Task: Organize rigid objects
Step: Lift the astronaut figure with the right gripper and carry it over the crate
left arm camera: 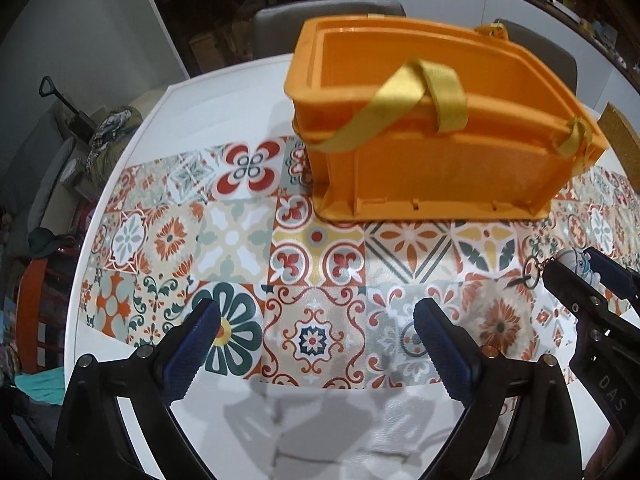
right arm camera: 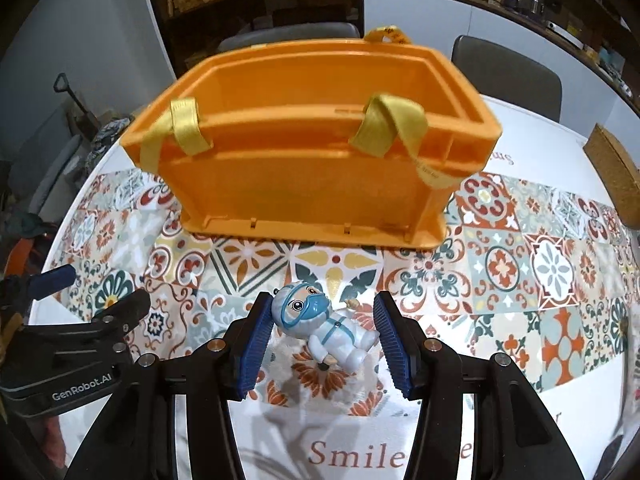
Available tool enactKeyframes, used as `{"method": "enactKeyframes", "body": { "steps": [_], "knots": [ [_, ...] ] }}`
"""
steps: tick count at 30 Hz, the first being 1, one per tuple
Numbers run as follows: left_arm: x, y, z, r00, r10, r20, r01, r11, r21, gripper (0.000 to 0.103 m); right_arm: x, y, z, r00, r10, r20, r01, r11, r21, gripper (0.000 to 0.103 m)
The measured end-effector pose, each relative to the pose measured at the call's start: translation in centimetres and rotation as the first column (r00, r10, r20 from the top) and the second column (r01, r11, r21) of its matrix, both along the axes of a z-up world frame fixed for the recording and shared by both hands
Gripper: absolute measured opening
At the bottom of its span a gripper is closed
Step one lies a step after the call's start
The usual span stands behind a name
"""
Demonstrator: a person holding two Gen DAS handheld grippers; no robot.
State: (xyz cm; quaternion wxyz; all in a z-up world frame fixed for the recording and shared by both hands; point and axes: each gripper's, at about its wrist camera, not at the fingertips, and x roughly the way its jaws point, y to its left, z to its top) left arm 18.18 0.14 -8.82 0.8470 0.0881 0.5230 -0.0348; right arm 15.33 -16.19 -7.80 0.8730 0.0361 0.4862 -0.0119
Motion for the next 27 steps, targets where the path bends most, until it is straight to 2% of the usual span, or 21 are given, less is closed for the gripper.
{"method": "enactKeyframes", "body": {
  "steps": [7,16,27],
  "knots": [
    [0.3,0.1,2.5,0.999,-0.012,0.049,0.013,1.0,-0.017,0.1,0.3,0.2,2.8,0.999,0.01,0.051,-0.01,1.0,-0.005,0.052],
    [1.0,0.3,5.9,0.991,-0.02,0.133,0.019,1.0,0.009,0.1,1.3,0.2,5.9,0.994,0.017,0.106,-0.017,1.0,0.004,0.052],
    [2.7,0.3,9.0,0.982,-0.036,0.184,0.039,0.999,-0.013,0.1,2.6,0.9,9.5,0.983,0.035,0.179,-0.032,0.999,-0.017,0.052]
  ]
}}
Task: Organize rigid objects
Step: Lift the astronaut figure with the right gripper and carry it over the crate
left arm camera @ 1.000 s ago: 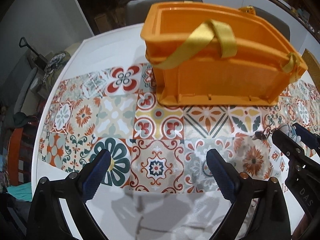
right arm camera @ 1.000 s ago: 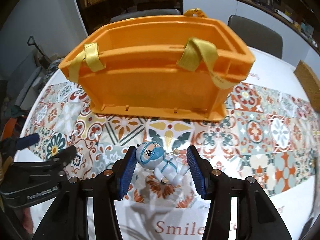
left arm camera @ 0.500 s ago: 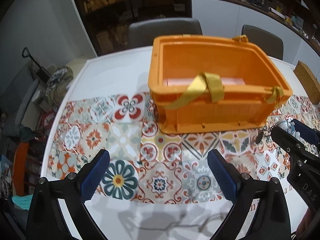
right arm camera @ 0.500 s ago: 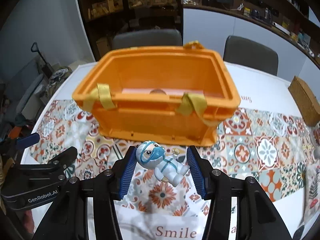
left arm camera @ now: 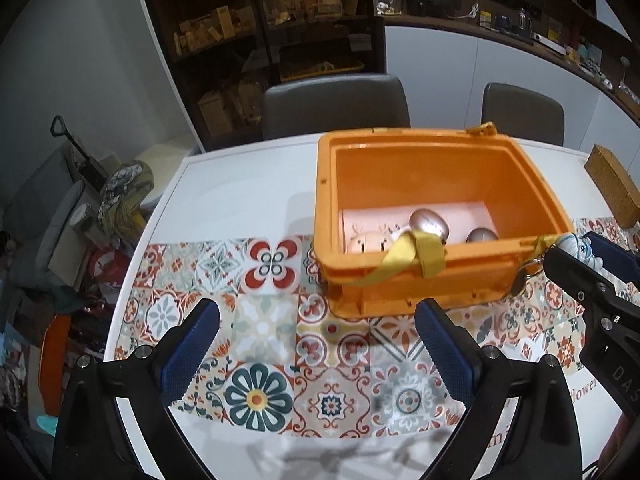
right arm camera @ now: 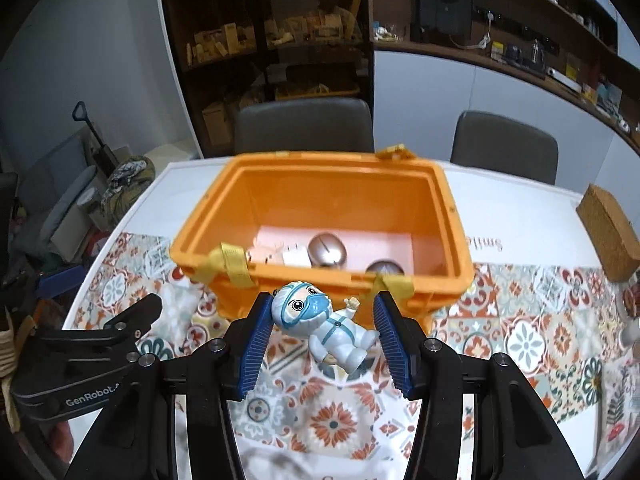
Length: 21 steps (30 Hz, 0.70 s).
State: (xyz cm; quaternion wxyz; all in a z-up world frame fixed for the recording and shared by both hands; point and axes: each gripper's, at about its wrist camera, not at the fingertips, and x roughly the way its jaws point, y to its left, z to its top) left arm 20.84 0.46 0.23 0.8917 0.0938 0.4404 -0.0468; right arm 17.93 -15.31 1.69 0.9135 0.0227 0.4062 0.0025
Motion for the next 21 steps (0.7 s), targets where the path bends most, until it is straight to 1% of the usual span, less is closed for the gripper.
{"method": "enactKeyframes", "body": {
  "steps": [2,5,11,15,21],
  "knots": [
    [0.4,0.0,0.6,1.0,-0.004,0.005,0.004,1.0,-0.014,0.1,0.4,0.1,0.8,1.0,0.009,0.014,-0.009,1.0,-0.006,0.052],
    [1.0,-0.2,1.5,1.0,-0.012,0.013,0.013,0.999,-0.032,0.103,1.0,0.2,1.8,0.999,0.013,0.031,-0.013,1.0,-0.012,0.052],
    [2.0,-0.6,3.1,0.999,-0.017,0.041,0.018,0.999,-0.035,0.103,2.3,0.3,3.9,0.998,0.023,0.065,-0.021,0.999,-0.032,0.052],
    [3.1,-0.7,3.6,0.999,-0.021,0.04,0.023,0.999,-0.043,0.103,3.7,0.2,4.3,0.998,0.021,0.068,-0.018,0.999,-0.036,0.052],
    [4.9,-0.5,3.8,0.999,-0.004,0.043,0.005,1.0,-0.029,0.103,6.0,0.1,4.6,0.997,0.018,0.076,-0.015,0.999,-0.039,0.052]
  ]
}}
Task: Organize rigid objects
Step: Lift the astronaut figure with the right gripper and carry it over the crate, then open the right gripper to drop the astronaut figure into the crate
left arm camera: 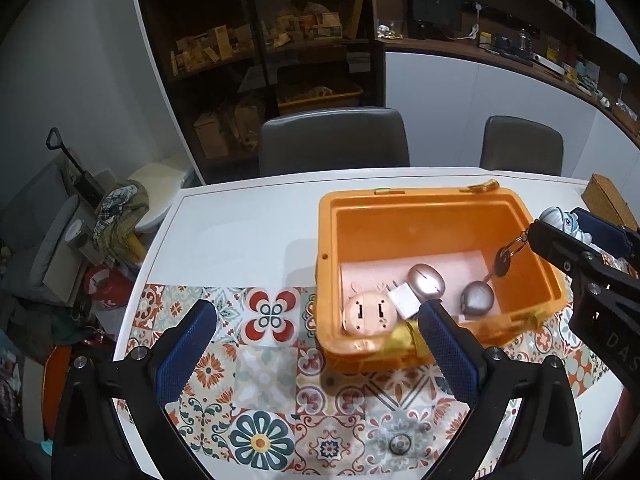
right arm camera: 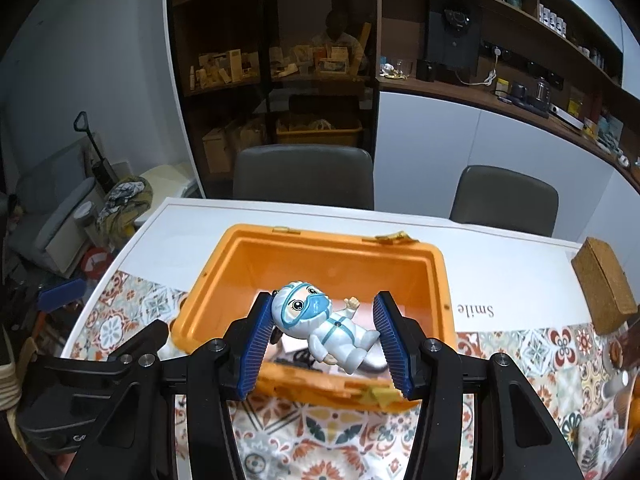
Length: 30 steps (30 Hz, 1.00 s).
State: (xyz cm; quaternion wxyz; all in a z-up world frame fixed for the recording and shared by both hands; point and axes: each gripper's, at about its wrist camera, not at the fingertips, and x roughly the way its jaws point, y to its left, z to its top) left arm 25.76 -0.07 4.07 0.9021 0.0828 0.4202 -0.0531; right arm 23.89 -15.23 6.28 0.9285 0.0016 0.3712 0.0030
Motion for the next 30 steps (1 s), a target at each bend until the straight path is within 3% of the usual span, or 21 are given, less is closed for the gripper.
{"method": "enactKeyframes", "body": {
  "steps": [17,18,20,30],
  "knots": [
    [3.5,-0.4,-1.4,0.999,0.011,-0.038,-0.01,1.0,0.029,0.103,4.9,-0.3,-3.8,0.987,-0.02,-0.159,0.019,1.0,-0.009,0.053],
    [3.5,-0.4,-1.5,0.999,0.011,-0.04,-0.009,1.0,0.03,0.103,4.9,-0.4,-4.0,0.986,-0.019,-0.164,0.019,1.0,-0.002,0.055],
    [3.4,-0.5,-1.7,0.999,0.011,-0.042,-0.01,0.999,0.032,0.103,4.8,-0.4,-4.2,0.986,-0.029,-0.166,0.027,1.0,-0.01,0.069],
    [1.9,-0.6,-1.4,0.999,-0.003,-0.046,0.004,1.0,0.018,0.103,2.7,-1.4,-4.2,0.979,-0.071,-0.193,0.067,0.997,-0.027,0.073]
  ]
}}
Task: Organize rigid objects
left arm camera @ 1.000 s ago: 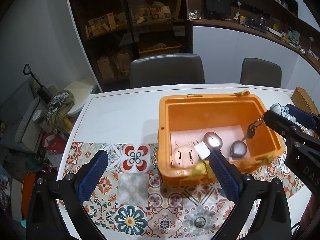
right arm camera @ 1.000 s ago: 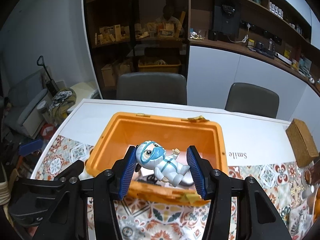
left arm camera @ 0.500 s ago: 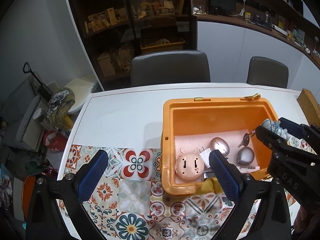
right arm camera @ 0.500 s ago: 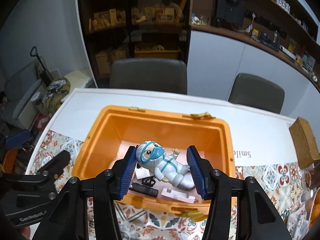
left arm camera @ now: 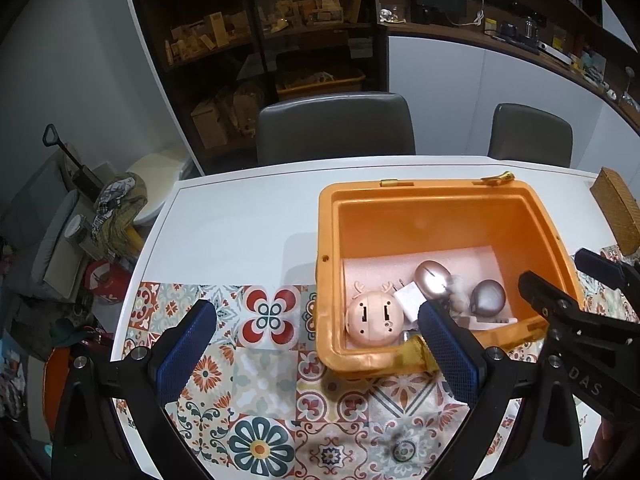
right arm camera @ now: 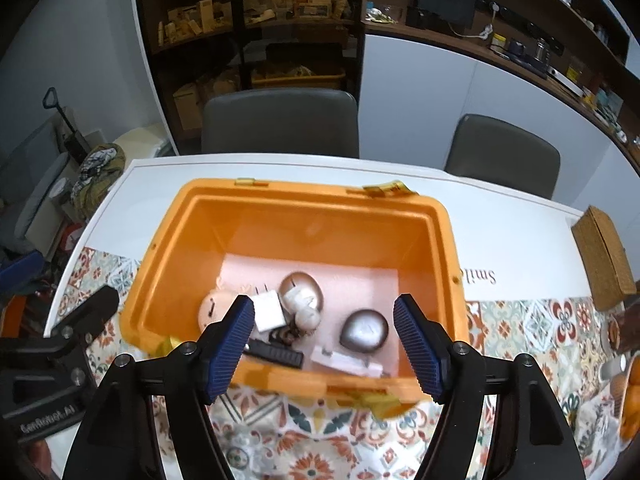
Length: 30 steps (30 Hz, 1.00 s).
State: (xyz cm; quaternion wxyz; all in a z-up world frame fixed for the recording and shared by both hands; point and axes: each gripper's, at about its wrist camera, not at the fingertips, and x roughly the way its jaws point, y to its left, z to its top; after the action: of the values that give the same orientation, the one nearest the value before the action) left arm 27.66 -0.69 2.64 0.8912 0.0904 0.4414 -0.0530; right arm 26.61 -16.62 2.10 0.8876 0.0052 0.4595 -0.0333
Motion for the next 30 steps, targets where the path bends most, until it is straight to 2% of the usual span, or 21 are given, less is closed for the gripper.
{"method": "enactKeyframes", "body": {
  "steps": [7,12,18,25,30],
  "knots": [
    [-2.5,-0.4,1.3,0.999,-0.02,0.026,0.021,0.999,-0.025,0.103,-3.7,-1.1,1.6,0.999,-0.037,0.031,0.036,0.999,0.017,0.076],
    [-5.0,-0.8,2.5,0.996,-0.041,0.073,0.041,0.999,-0.008,0.103,-6.1,-1.6,2.5,0.998,-0.049,0.051,0.048,0.999,0.011,0.082],
    [-7.5,-1.0,2.9,0.995,-0.056,0.088,0.056,0.998,-0.003,0.103,-9.1,-2.0,3.3,0.995,-0.064,0.081,0.064,0.998,0.009,0.088],
    [-9.9,-1.0,2.5,0.995,-0.066,0.08,0.067,0.998,-0.012,0.103,-12.0,-2.6,2.8,0.995,-0.067,0.072,0.065,0.998,0.025,0.089],
    [-12.1,-0.2,2.0,0.995,-0.018,0.094,0.021,0.999,-0.031,0.103,-13.7,-2.9,2.2,0.996,-0.064,0.063,0.062,0.997,0.04,0.089]
  ]
}}
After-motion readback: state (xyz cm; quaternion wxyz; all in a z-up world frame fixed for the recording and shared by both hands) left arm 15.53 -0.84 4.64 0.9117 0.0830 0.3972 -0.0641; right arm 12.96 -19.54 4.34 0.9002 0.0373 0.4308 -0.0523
